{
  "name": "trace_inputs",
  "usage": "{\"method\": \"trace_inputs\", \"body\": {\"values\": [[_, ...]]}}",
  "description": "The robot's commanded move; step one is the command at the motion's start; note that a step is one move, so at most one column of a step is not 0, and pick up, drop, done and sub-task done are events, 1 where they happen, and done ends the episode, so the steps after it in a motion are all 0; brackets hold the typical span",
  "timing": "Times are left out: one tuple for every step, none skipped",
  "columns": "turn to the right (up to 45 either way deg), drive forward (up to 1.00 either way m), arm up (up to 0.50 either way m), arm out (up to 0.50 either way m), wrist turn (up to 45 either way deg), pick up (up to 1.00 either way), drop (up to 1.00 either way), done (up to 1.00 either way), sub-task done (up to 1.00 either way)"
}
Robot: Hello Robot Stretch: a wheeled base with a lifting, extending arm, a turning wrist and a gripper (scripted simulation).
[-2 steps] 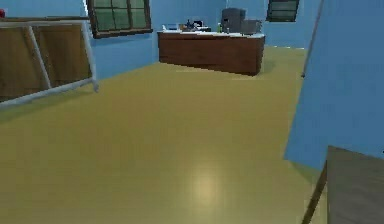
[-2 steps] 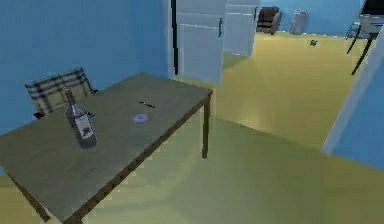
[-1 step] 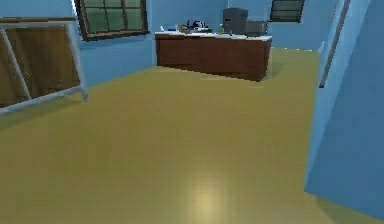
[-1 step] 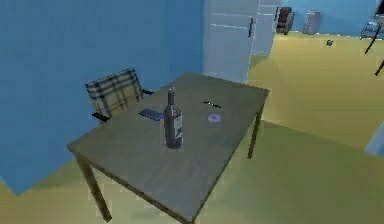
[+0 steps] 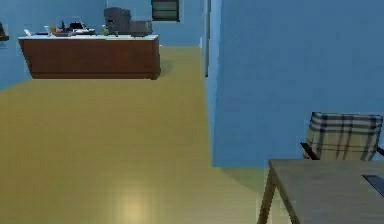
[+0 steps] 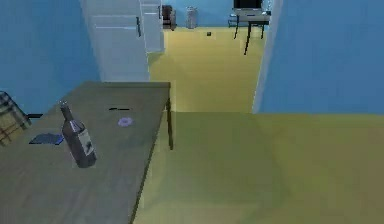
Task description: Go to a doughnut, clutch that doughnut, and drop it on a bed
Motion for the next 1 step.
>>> {"method": "trace_inputs", "body": {"values": [[0.0,1.0,0.0,0.0,0.0,0.0,0.0,0.0,0.0]]}}
